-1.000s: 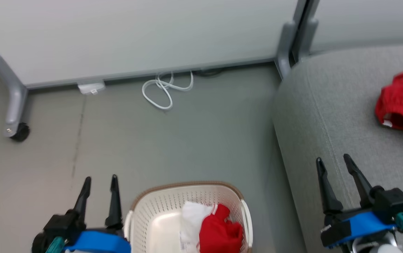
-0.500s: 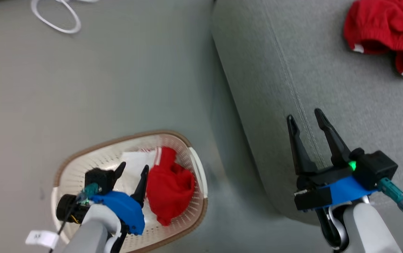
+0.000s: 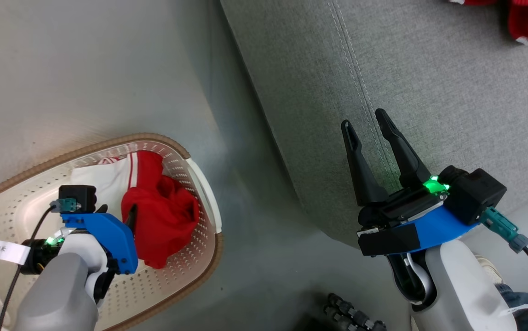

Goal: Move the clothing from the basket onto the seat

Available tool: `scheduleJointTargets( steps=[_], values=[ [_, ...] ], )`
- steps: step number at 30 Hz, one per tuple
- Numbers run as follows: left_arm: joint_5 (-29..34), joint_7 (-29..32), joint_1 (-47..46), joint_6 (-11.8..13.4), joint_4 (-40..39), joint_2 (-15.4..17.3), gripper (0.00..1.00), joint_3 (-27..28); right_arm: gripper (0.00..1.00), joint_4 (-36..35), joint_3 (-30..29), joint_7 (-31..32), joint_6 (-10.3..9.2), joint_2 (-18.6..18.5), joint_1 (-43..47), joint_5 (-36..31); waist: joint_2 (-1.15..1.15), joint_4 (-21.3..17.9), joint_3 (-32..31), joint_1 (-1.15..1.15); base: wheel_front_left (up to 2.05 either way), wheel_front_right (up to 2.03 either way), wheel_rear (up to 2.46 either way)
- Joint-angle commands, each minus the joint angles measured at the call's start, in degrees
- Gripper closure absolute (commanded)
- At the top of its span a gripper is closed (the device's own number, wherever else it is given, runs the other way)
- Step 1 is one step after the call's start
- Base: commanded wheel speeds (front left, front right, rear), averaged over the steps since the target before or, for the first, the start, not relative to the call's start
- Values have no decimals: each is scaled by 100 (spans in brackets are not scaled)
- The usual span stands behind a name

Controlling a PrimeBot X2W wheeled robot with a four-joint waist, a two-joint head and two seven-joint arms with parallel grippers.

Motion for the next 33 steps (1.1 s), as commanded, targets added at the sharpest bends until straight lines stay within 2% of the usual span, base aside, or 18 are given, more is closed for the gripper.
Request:
scheduleJointTargets(
  steps=[1, 10, 18, 27, 33],
  values=[
    [-36, -10, -181, -4, 88, 29, 0, 31, 0, -52, 39, -29, 1, 0, -95, 57, 0, -50, 61, -1, 0, 0, 0],
    [-343, 443, -589, -4, 577, 59, 0, 113, 0, -250, 264, -29, 1, 1, -180, 309, 0, -276, 409, -1, 0, 0, 0],
    [-677, 1095, -811, 64, 912, -119, 0, 245, 0, -329, 316, -30, 1, 1, -197, 388, 0, -313, 615, -1, 0, 0, 0],
    [-208, 460, -1031, 5, 587, 39, 0, -247, 0, -399, 324, -30, 1, 1, -213, 387, 0, -236, 776, -1, 0, 0, 0],
    [-156, 497, -1164, -15, 654, -44, 0, -483, 0, -419, 321, -26, 2, 2, -200, 368, 0, -170, 872, -1, 0, 0, 0]
  ],
)
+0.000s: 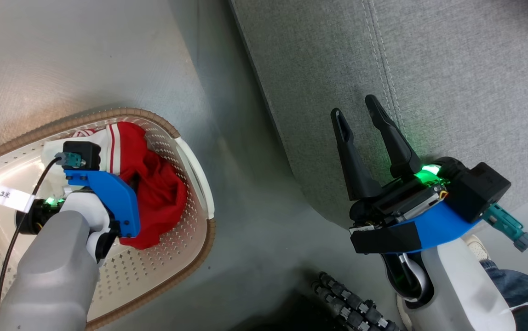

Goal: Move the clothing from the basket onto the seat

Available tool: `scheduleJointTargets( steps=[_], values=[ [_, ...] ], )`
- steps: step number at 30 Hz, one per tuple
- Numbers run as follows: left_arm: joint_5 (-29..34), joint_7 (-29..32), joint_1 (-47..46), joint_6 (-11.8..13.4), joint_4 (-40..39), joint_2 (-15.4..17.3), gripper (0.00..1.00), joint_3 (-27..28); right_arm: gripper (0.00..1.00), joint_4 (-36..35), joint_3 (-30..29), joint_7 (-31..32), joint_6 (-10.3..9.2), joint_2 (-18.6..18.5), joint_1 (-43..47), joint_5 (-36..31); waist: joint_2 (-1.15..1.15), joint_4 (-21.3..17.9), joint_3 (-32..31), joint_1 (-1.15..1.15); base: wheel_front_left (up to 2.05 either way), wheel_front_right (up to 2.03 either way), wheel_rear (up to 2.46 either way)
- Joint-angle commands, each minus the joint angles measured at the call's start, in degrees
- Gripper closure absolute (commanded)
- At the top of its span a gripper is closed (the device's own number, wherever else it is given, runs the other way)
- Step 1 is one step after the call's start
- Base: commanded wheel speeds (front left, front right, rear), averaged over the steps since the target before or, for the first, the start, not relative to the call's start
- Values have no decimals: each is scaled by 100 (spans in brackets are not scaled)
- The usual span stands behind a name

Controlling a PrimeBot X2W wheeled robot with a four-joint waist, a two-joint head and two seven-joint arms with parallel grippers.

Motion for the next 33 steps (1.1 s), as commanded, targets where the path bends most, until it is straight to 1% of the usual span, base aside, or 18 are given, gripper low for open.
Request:
scheduleJointTargets(
  steps=[1, 6, 7, 8, 9, 10, 12, 15, 21, 27, 33],
  values=[
    [6, 58, -112, -50, 32, -29, 0, -74, 0, -32, -23, -18, 3, 3, -28, -8, 0, 25, 32, 0, 0, 0, 0],
    [-200, 377, -109, -57, -45, -164, 0, -359, 0, -48, -85, -9, 3, 4, 60, -38, 0, 67, 82, 0, 0, 0, 0],
    [-263, 443, -100, -57, -115, -156, 38, -454, 0, -47, -94, -9, 3, 4, 70, -41, 0, 74, 89, 0, 0, 0, 0],
    [-324, 487, -87, -57, -191, -130, 61, -541, 0, -44, -102, -9, 3, 4, 73, -48, 0, 80, 93, 0, 0, 0, 0],
    [-381, 484, -79, -53, -277, -90, 96, -633, 0, -44, -108, -9, 4, 4, 72, -49, 0, 85, 97, 0, 0, 0, 0],
    [-465, 546, -54, -52, -310, -59, 100, -696, 0, -44, -112, -9, 4, 4, 62, -49, 0, 88, 96, 0, 0, 0, 0],
    [-560, 638, -29, -52, -412, -57, 100, -837, 0, -46, -119, -7, 4, 4, 46, -63, 0, 105, 78, 0, 0, 0, 0],
    [-687, 680, -38, -52, -487, 42, 100, -917, 0, -46, -104, -7, 4, 4, 12, -58, 0, 115, 59, 0, 0, 0, 0],
    [-849, 584, -89, -37, -555, 150, 100, -978, 0, -9, -44, -8, 4, 5, -136, -67, 0, 122, -39, 0, 0, 0, 0],
    [-992, 460, -93, -37, -654, 63, 100, -1088, 0, 47, -74, -11, 3, 3, -179, -172, 0, 324, -309, 0, 0, 0, 0],
    [-1180, 235, 14, -37, -850, -45, 100, -1331, 0, 167, -186, -11, 3, 1, -88, -368, 0, 667, -766, 0, 0, 0, 0]
  ],
)
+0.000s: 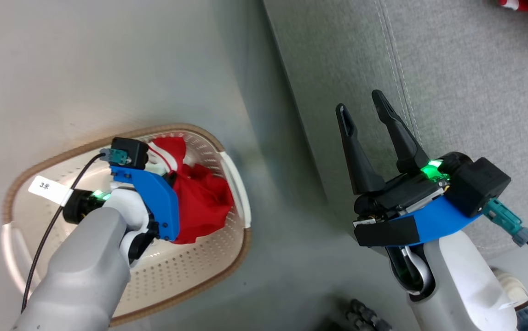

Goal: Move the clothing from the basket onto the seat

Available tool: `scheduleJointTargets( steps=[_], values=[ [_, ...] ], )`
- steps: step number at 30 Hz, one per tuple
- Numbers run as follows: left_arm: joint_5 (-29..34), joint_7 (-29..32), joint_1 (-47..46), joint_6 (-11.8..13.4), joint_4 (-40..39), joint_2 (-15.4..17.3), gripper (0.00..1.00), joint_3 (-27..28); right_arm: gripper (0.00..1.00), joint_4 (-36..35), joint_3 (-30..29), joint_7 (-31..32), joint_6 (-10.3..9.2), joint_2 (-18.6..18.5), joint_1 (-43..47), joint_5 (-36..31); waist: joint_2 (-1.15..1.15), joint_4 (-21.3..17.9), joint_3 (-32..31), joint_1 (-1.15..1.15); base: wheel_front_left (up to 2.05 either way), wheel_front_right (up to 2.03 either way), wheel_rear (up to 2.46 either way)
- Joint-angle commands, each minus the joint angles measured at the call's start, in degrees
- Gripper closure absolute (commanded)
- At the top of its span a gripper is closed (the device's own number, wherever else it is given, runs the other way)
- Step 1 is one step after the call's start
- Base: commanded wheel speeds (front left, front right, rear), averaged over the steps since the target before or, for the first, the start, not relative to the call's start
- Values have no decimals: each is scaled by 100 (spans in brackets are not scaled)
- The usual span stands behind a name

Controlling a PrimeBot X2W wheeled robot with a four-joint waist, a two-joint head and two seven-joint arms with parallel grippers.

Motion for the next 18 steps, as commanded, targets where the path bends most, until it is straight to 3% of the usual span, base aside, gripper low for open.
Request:
scheduleJointTargets(
  steps=[1, 18],
  values=[
    [-82, -102, 49, -7, -89, -20, 100, -105, 0, 56, -58, -3, 3, 0, 33, -98, 0, 110, -201, 0, 0, 0, 0],
    [-915, -1292, 630, -7, -820, -178, 100, -1039, 0, 544, -518, -3, 3, 0, 692, -750, 0, 1025, -2233, 0, 0, 0, 0]
  ],
)
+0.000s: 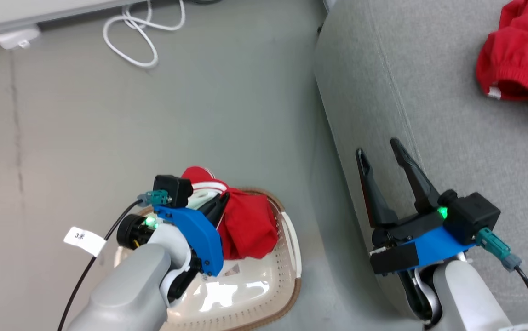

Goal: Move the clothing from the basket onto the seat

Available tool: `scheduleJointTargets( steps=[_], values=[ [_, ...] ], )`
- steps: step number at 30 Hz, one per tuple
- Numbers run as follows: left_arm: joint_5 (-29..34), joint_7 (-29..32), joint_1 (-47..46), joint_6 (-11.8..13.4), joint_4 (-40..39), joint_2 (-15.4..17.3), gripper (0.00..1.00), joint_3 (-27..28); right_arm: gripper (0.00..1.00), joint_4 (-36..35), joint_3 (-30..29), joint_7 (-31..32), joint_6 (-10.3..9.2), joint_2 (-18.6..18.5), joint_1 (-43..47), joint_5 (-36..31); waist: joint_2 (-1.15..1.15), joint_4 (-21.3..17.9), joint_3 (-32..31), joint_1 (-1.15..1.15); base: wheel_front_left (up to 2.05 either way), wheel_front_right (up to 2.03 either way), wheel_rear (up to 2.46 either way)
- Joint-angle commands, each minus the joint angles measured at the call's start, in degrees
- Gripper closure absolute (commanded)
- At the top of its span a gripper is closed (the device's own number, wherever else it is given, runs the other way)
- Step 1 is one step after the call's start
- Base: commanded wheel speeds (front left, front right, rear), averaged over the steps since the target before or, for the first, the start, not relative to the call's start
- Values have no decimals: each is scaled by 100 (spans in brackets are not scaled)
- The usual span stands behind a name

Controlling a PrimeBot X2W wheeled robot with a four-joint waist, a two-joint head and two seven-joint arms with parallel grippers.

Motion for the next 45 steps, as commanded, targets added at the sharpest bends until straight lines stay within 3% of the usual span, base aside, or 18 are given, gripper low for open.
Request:
scheduleJointTargets(
  steps=[1, 12, 20, 36, 45],
  values=[
    [-56, -113, 54, -7, -58, 13, 100, -34, 0, 26, -31, -3, 2, -3, 99, -55, -1, -18, -199, 1, 0, 0, 0],
    [-311, -885, -101, -7, -286, -90, 100, -163, 0, 43, -305, 182, 2, -6, 661, -216, -1, 461, -1262, 1, 0, 0, 0],
    [-249, -1065, -560, -7, -293, -282, 100, -158, 0, -119, -394, 406, 3, -4, 1027, -250, -1, 780, -1746, 1, 0, 0, 0],
    [-184, -1078, -1365, -3, -107, -672, 100, -197, 0, -232, -111, 717, 3, -4, 1116, -201, -1, 943, -1892, 1, 0, 0, 0],
    [-226, -1119, -1492, -5, -130, -800, 100, -321, 0, 359, 424, 908, 2, -7, 270, -282, -1, 993, -1715, 1, 0, 0, 0]
  ],
)
